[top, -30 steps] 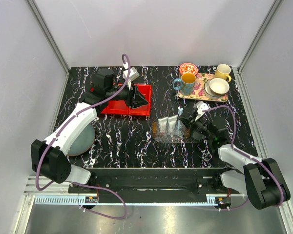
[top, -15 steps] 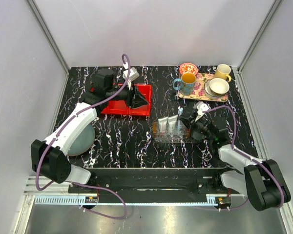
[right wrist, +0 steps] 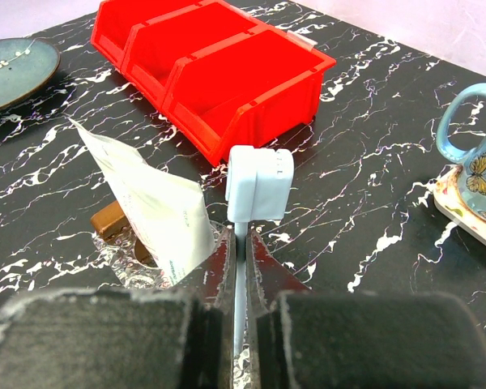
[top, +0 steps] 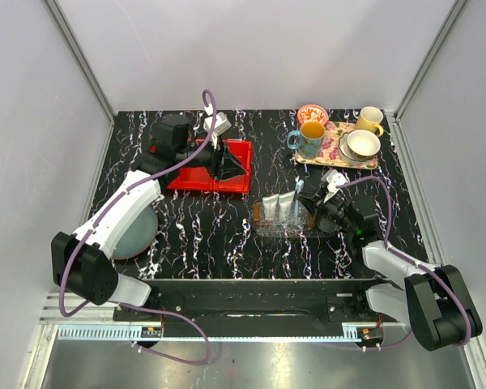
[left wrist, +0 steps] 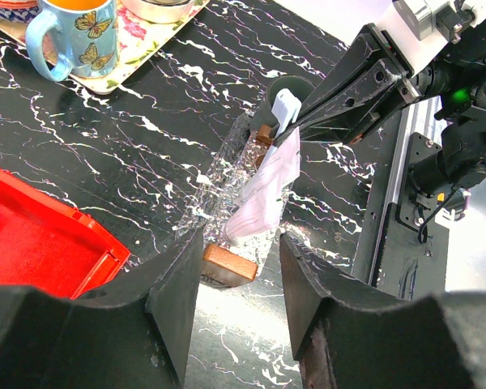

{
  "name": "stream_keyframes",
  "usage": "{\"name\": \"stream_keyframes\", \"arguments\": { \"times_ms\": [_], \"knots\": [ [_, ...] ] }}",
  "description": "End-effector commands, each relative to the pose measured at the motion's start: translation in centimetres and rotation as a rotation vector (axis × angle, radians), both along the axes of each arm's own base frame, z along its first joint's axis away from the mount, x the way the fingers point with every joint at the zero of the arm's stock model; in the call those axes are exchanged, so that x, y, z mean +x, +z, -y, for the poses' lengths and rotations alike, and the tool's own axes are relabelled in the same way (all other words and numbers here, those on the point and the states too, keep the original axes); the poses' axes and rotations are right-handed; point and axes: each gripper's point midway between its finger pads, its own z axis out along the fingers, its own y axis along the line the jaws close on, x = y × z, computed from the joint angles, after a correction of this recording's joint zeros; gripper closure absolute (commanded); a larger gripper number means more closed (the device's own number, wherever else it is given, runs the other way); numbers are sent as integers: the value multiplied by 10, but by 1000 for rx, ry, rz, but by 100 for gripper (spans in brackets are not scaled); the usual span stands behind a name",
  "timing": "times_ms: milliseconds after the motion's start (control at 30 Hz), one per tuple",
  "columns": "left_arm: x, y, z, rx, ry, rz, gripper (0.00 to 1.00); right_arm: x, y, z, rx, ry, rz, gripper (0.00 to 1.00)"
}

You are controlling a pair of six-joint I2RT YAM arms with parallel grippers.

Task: Prepare toiletry sets of a toothbrush and toothpaste on the tray

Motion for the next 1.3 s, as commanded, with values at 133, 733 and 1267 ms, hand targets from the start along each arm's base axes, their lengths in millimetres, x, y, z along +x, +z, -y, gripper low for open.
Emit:
{"name": "stream_keyframes", "arguments": {
  "times_ms": [133,733,1267],
  "knots": [
    [0,29,1,-42,-27,85,53,1,18,2,8,-1,86,100],
    [1,26,2,-40,-29,80,53,8,21,6,-8,-31,67,100],
    [1,26,2,-40,-32,80,53,9,19,7,-28,-34,84,100]
  ]
}}
